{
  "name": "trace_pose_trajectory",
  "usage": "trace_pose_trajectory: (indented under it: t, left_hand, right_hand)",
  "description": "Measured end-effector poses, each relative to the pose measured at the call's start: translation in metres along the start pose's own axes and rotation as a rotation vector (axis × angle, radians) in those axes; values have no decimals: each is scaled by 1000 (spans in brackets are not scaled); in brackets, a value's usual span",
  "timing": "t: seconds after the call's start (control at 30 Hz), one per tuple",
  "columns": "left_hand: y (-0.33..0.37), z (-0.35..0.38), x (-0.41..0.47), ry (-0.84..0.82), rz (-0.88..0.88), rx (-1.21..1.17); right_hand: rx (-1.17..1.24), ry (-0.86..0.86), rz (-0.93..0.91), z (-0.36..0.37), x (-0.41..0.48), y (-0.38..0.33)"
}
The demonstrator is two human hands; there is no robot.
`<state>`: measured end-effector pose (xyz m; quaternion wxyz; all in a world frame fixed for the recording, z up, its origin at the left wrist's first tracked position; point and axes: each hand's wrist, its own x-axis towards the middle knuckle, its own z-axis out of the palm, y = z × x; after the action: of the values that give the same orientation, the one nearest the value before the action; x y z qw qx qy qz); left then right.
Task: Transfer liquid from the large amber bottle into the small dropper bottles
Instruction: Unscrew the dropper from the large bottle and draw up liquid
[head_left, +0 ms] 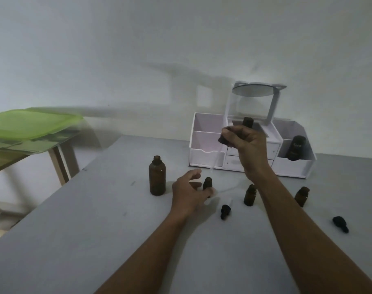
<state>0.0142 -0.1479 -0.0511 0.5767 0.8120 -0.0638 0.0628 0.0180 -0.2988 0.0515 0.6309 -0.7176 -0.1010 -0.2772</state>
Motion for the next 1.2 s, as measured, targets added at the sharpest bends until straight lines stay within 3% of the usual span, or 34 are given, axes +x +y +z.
trace_pose_trajectory:
  t: [0.4,1.2]
  left_hand:
    - [1,2,-7,-20,131,127]
    - [-3,3,-3,-2,109,164]
  right_hand:
    - [-83,-13,13,2,-6,9]
    - [-176,-28,-33,7,-8,14]
